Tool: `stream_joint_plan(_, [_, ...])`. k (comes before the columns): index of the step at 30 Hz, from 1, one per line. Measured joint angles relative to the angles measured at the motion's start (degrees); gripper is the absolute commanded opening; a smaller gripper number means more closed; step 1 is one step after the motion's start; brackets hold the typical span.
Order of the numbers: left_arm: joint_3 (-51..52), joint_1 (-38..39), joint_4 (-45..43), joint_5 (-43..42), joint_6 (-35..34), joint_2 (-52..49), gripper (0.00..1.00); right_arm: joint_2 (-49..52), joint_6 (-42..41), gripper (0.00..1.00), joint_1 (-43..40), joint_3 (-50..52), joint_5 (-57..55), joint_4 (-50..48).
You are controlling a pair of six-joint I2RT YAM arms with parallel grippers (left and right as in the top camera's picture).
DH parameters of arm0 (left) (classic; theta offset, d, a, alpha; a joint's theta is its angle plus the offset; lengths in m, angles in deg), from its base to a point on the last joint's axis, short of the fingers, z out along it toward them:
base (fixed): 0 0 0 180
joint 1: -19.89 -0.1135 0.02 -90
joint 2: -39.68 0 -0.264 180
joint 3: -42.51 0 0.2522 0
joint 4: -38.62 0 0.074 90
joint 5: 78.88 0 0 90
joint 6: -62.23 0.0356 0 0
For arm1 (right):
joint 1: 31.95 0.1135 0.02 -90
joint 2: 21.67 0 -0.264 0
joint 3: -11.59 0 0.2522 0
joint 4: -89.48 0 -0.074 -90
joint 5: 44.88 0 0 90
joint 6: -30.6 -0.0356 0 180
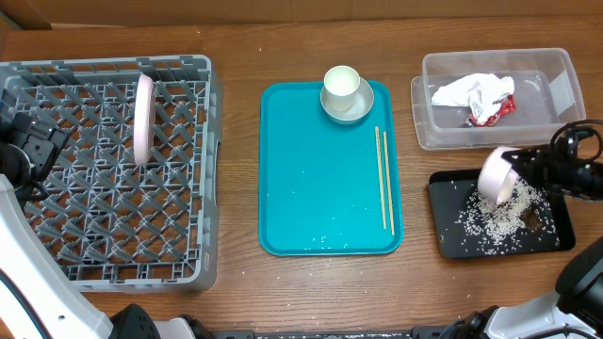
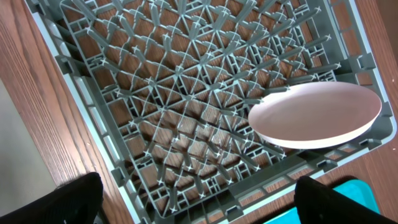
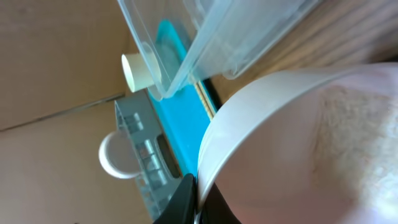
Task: Sort waste into correct bins and load items into the dishwasher
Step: 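Tilt the bowl with the right gripper to pour rice onto the black tray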
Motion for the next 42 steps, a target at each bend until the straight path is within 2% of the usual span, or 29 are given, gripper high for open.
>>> stream_joint_plan(3, [0.0,0.0,0.0,0.0,0.0,0.0,1.00,0.0,0.5,0.04,0.0,0.0,2.1,3.6])
stream_joint_plan(7, [0.0,0.0,0.0,0.0,0.0,0.0,1.00,0.0,-1.7,0.04,0.1,0.0,1.4,-1.6])
stream_joint_plan(11, [0.0,0.0,0.0,0.0,0.0,0.0,1.00,0.0,-0.5,0.04,0.1,0.0,4.0,6.0])
stream_joint_plan(17, [0.0,0.0,0.0,0.0,0.0,0.0,1.00,0.0,-0.9,0.04,0.0,0.0,7.6,10.8])
stream_joint_plan(26, [0.0,0.0,0.0,0.0,0.0,0.0,1.00,0.4,-6.0,0.04,-0.1,0.0,6.9,0.6])
stream_joint_plan(30, [0.0,0.0,0.0,0.0,0.0,0.0,1.00,0.5,-6.2,0.04,-0.1,0.1,7.3,7.2])
stream_joint_plan(34, [0.0,0.0,0.0,0.0,0.0,0.0,1.00,0.6,-6.9,0.04,-0.3,0.1,7.6,2.9])
stream_joint_plan(38, [0.0,0.0,0.0,0.0,0.0,0.0,1.00,0.6,-8.0,0.04,-1.3,0.1,9.2,8.1])
stream_joint_plan(41, [0.0,0.0,0.0,0.0,0.0,0.0,1.00,0.6,-8.6,0.04,-2.7,0.1,9.3,2.8])
stream_joint_plan(42, [0.0,0.0,0.0,0.0,0.0,0.0,1.00,0.6,-9.3,0.04,-3.3,0.0,8.8,3.9])
